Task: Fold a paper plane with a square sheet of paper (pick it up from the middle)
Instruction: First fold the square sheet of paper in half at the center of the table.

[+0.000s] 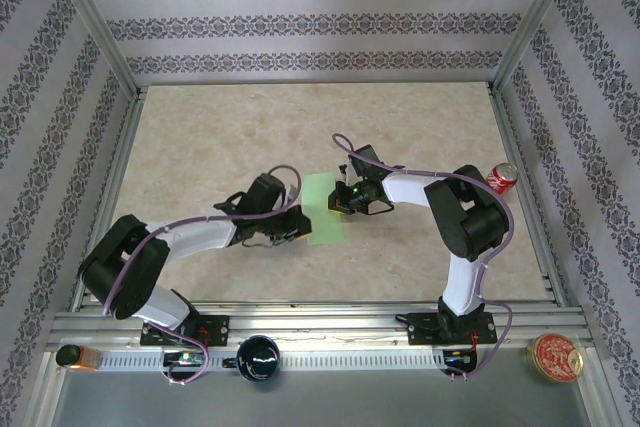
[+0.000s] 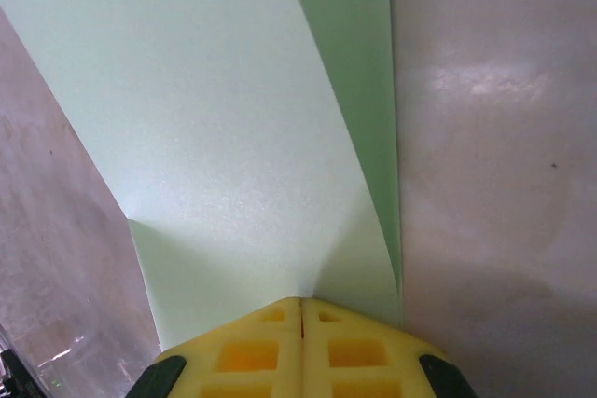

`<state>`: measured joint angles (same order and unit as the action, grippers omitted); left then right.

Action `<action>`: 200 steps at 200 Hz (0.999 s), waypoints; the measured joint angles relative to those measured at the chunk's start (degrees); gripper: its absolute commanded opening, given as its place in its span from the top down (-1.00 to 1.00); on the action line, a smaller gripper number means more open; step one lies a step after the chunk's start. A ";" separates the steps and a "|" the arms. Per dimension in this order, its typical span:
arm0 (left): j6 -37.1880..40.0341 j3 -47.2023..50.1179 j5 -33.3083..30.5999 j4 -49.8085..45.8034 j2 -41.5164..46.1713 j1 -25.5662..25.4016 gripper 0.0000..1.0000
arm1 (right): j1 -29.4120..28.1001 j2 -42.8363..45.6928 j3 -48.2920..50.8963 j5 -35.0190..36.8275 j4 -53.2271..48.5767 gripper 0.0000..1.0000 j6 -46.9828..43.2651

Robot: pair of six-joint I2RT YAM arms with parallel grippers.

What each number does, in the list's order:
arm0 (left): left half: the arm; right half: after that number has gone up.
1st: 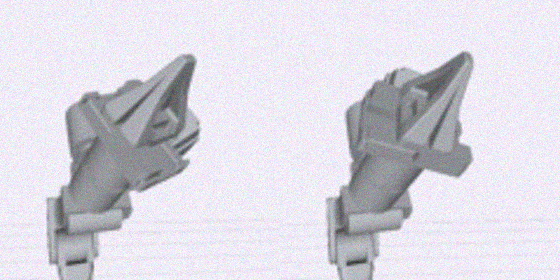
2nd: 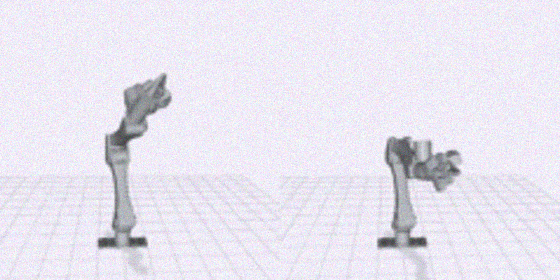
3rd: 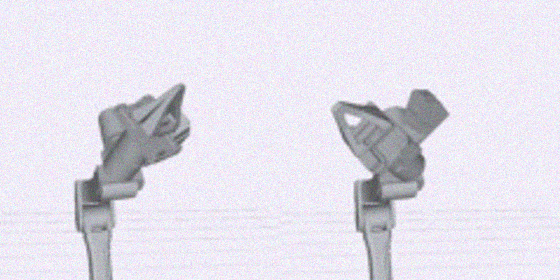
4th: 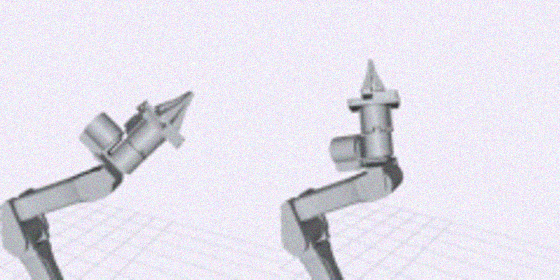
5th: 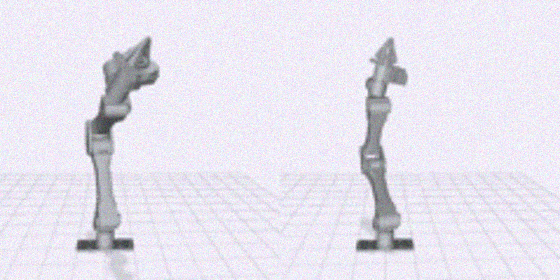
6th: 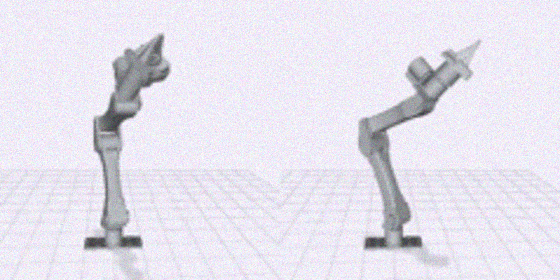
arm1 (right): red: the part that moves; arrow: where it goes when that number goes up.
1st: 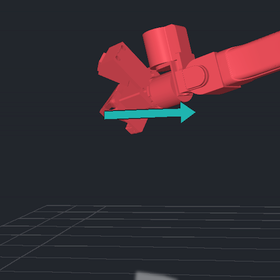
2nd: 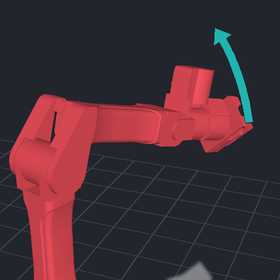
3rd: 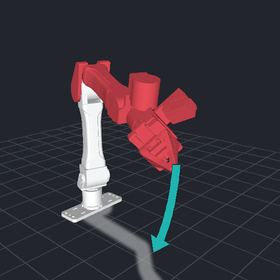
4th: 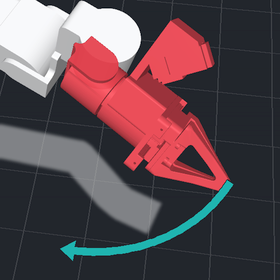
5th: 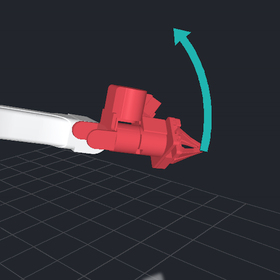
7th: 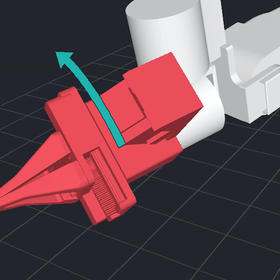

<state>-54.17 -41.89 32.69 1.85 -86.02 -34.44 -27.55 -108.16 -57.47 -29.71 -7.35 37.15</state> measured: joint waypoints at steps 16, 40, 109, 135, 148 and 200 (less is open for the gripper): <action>0.20 -3.98 1.01 0.85 -2.73 2.69 0.97 | 0.00 0.00 0.00 -0.02 0.00 1.00 0.00; 0.13 -7.56 1.70 3.21 -9.49 6.47 0.97 | 0.00 0.00 0.00 -0.02 -0.02 1.00 0.00; 0.55 -15.08 3.04 4.17 -20.79 9.49 0.98 | 0.00 0.00 0.00 -0.04 -0.09 1.00 0.00; 0.57 -14.47 3.32 5.75 -22.12 10.93 0.98 | 0.00 0.00 0.00 -0.04 -0.09 1.00 0.00; 0.55 -13.55 3.37 6.67 -23.30 11.41 0.99 | 0.00 0.00 0.00 -0.04 -0.09 1.00 0.00; 1.11 -12.46 4.72 7.65 -24.50 12.41 0.98 | 0.00 0.00 0.00 -0.04 -0.09 1.00 0.00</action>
<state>-53.06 -54.35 37.41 9.50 -110.52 -22.02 -27.55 -108.16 -57.47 -29.76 -7.44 37.15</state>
